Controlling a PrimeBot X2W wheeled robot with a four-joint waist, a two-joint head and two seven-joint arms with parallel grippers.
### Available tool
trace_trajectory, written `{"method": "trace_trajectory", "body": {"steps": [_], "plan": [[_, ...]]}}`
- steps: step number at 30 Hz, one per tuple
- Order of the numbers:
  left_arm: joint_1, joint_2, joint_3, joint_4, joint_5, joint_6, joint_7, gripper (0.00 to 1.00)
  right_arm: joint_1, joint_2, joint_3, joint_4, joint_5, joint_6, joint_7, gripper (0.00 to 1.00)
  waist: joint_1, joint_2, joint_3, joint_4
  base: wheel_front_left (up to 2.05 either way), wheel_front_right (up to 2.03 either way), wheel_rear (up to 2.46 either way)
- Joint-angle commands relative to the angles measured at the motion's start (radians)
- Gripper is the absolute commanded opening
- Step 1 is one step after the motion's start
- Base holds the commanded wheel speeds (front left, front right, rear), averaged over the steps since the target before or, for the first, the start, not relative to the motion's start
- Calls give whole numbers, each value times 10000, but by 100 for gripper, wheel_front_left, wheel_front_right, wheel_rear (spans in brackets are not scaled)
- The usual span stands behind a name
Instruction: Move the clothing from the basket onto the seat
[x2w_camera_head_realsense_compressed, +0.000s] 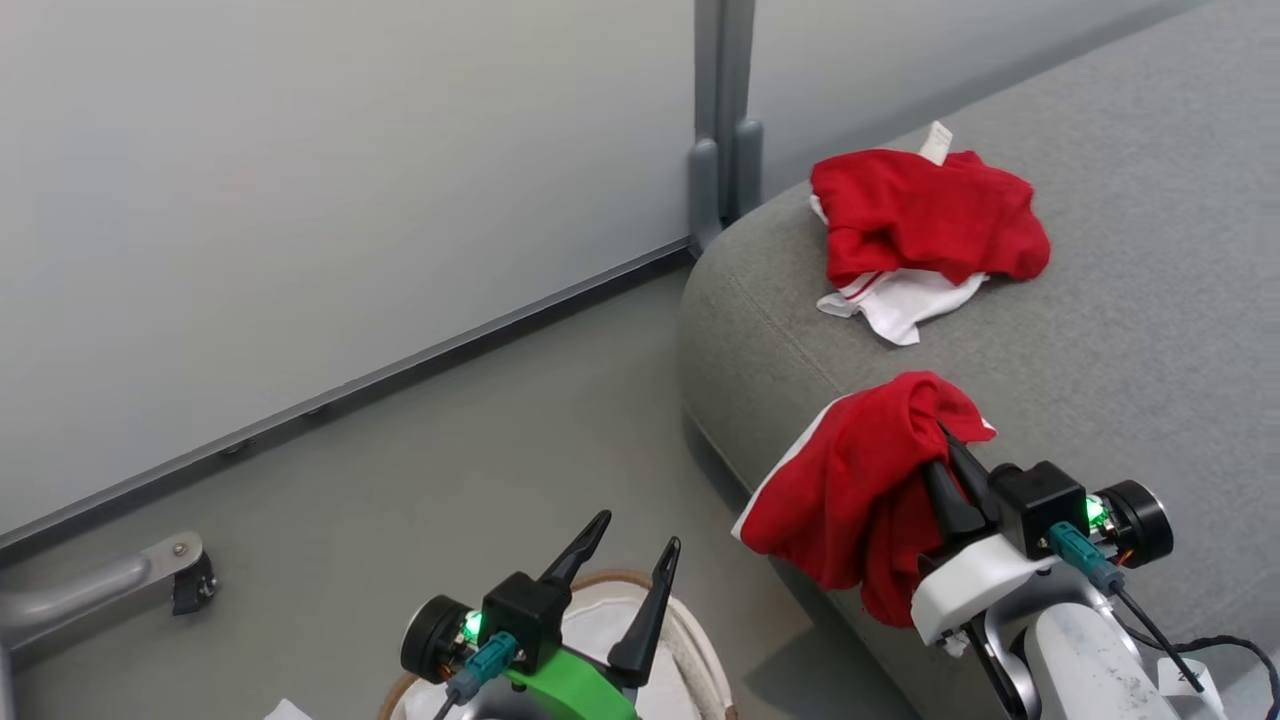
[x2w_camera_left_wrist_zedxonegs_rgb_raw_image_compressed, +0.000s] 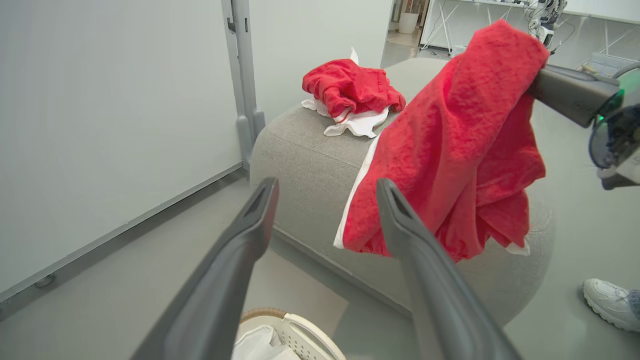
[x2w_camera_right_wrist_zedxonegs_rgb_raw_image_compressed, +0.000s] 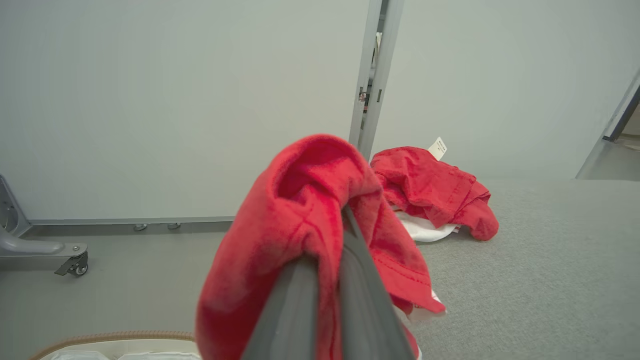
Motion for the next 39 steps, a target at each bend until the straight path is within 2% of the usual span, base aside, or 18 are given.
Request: {"method": "trace_trajectory", "body": {"steps": [1,6,13,19,24,29,32,39], "plan": [[-32,15,4,38,41,-46,-1,100,19,-25,-22,-73,13,-12,-49,0,0,-1,314,-864,0,0,0],[-173,0,-14,61,105,-56,-3,100,-108,-27,-64,-124,51,-11,-49,0,0,-1,542,-1210,0,0,0],[-296,-4,7,55,203,-75,-1,100,-461,-25,-393,-178,-89,-11,-49,0,0,-1,871,-1154,0,0,0],[-671,2,139,-47,475,-81,-3,100,-1924,-24,-1034,-290,-642,-11,-49,0,0,-1,1779,-743,0,0,0],[-1164,203,229,-167,730,-82,-3,100,-4189,-18,-2325,76,-1369,-12,-49,0,0,-1,2932,-353,0,0,0],[-1869,359,-36,-229,962,-79,-3,100,-6516,-936,-3231,686,-2357,-12,-51,0,0,-1,4192,452,0,0,0],[-2246,482,8,-302,1050,-78,-3,100,-7914,-1508,-3681,1250,-2323,-11,19,0,0,-1,4930,876,0,0,0],[-2927,623,35,-606,1170,-79,-3,100,-10286,-3391,-4124,2493,-2890,-12,394,0,0,-1,6246,1708,0,0,0]]}}
